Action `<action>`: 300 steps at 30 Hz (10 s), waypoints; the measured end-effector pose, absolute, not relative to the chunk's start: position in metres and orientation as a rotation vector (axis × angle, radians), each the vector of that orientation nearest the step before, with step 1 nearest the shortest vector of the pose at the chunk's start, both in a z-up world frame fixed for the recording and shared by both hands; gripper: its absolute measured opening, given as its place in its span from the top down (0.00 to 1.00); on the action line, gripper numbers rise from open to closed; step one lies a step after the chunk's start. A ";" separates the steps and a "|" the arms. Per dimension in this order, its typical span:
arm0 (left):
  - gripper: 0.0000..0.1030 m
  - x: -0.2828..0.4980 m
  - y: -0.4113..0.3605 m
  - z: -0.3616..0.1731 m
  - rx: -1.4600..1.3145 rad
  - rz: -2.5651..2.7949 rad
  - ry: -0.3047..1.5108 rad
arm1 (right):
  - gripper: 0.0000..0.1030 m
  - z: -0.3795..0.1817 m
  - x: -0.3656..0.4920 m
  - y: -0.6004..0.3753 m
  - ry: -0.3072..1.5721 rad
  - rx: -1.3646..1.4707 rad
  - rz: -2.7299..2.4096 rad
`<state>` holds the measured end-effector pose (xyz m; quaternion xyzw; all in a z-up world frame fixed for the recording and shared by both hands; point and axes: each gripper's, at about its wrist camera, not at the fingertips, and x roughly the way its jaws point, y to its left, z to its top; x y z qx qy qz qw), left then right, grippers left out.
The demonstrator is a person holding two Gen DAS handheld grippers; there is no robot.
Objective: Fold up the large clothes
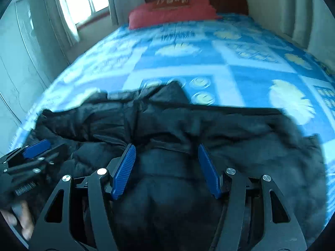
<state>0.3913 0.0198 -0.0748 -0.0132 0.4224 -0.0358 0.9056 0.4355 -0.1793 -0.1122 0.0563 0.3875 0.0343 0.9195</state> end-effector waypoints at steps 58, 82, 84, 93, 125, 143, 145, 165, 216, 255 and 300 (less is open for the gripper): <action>0.24 0.176 0.184 -0.100 -0.533 0.089 0.913 | 0.24 -0.133 0.220 -0.304 0.826 0.459 -0.211; 0.77 0.165 0.150 -0.091 -0.492 0.062 0.869 | 0.84 -0.128 0.206 -0.279 0.755 0.460 -0.168; 0.77 0.159 0.154 -0.091 -0.513 0.058 0.874 | 0.84 -0.126 0.196 -0.279 0.757 0.473 -0.157; 0.77 0.125 0.160 -0.089 -0.518 0.049 0.887 | 0.84 -0.127 0.157 -0.276 0.765 0.472 -0.142; 0.77 0.091 0.171 -0.088 -0.496 0.040 0.913 | 0.84 -0.137 0.079 -0.277 0.791 0.498 -0.121; 0.71 0.094 0.168 -0.103 -0.429 0.043 0.908 | 0.67 -0.147 0.076 -0.285 0.809 0.542 -0.145; 0.67 0.093 0.171 -0.103 -0.438 0.046 0.908 | 0.62 -0.146 0.074 -0.286 0.810 0.543 -0.155; 0.48 0.049 0.199 -0.055 -0.355 0.012 0.881 | 0.49 -0.097 0.038 -0.278 0.815 0.381 -0.240; 0.25 0.237 0.200 -0.095 -0.281 -0.058 1.051 | 0.60 -0.146 0.217 -0.067 0.917 0.030 0.053; 0.81 0.190 0.072 0.016 -0.172 -0.232 0.896 | 0.49 -0.072 0.144 -0.128 0.824 0.112 0.024; 0.45 0.132 -0.172 -0.015 0.089 -0.377 0.886 | 0.44 -0.064 0.050 -0.291 0.768 0.287 -0.231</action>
